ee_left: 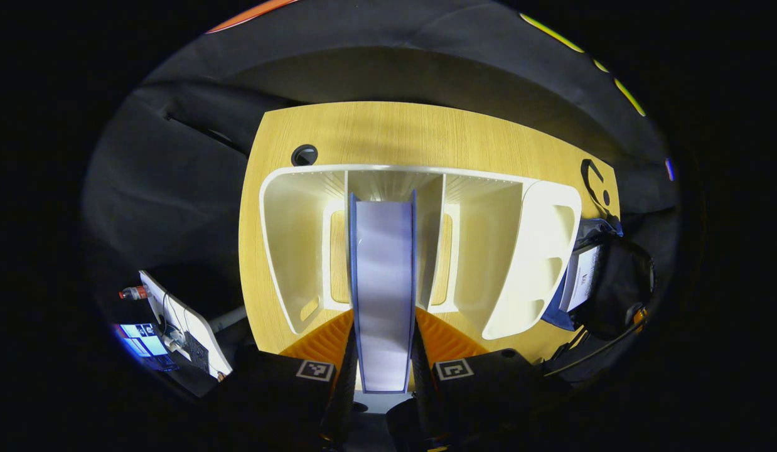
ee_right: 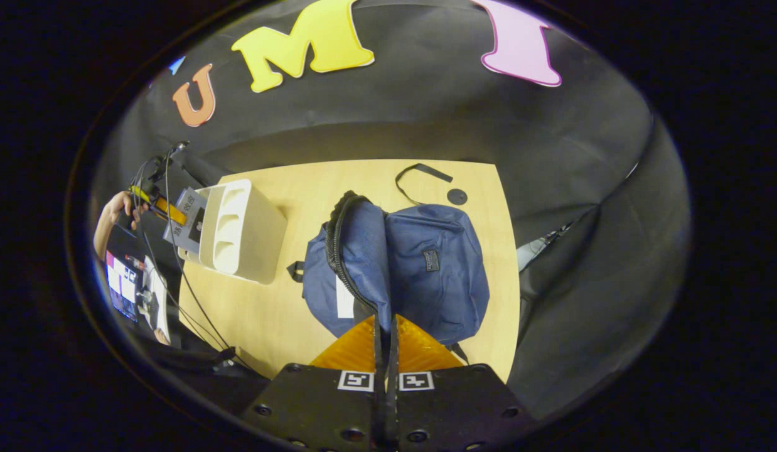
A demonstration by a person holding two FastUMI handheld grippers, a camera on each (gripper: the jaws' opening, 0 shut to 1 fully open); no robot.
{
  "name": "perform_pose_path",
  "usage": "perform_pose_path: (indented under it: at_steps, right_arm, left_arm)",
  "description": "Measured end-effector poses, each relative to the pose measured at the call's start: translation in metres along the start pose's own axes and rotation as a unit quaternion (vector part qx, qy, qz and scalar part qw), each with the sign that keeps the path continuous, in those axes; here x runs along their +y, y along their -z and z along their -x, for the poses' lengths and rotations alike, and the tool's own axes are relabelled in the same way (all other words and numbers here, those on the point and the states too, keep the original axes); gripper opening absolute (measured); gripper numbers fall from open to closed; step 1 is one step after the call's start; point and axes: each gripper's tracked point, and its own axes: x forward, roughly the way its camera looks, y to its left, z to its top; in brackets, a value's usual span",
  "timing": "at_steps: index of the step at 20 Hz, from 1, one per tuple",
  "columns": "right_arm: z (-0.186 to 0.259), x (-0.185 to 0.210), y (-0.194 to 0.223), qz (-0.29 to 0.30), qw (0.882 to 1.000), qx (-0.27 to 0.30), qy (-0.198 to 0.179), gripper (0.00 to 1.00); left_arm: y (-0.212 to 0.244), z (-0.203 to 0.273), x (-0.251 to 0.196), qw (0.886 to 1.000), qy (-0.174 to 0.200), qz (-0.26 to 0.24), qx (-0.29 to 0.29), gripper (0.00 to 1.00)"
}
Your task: Open the schoolbag, grab two books from the bookshelf and put them into the schoolbag.
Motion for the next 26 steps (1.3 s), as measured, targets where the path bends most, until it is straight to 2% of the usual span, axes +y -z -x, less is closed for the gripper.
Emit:
perform_pose_path:
  at_steps: [6,8,9,13,14,15,20,26]
  right_arm:
    - [-0.001,0.001,-0.001,0.004,1.0,-0.003,-0.006,0.0]
    - [-0.002,0.004,-0.002,0.005,1.0,-0.003,-0.009,0.0]
    - [-0.002,0.005,-0.002,0.007,1.0,-0.005,-0.01,0.0]
    - [-0.001,0.011,0.0,0.014,1.0,-0.009,-0.015,0.0]
    - [-0.001,0.012,-0.001,0.016,1.0,-0.01,-0.015,0.0]
    - [-0.001,0.013,0.0,0.018,1.0,-0.011,-0.016,0.0]
    - [-0.001,0.014,0.001,0.017,1.0,-0.015,-0.016,0.0]
    - [0.002,0.008,0.004,0.014,1.0,-0.02,-0.014,0.0]
  left_arm:
    - [0.019,0.043,0.008,0.999,-0.003,-0.014,-0.036,0.4]
    - [0.036,0.067,0.014,0.998,-0.003,-0.026,-0.051,0.43]
    - [0.047,0.081,0.015,0.998,-0.001,-0.031,-0.057,0.39]
    - [0.08,0.13,0.024,0.995,0.008,-0.038,-0.096,0.38]
    - [0.088,0.142,0.024,0.994,0.011,-0.036,-0.105,0.41]
    - [0.094,0.153,0.023,0.993,0.017,-0.033,-0.115,0.38]
    - [0.109,0.202,-0.012,0.982,0.069,-0.041,-0.169,0.38]
    - [0.117,0.207,-0.094,0.969,0.151,-0.066,-0.185,0.38]
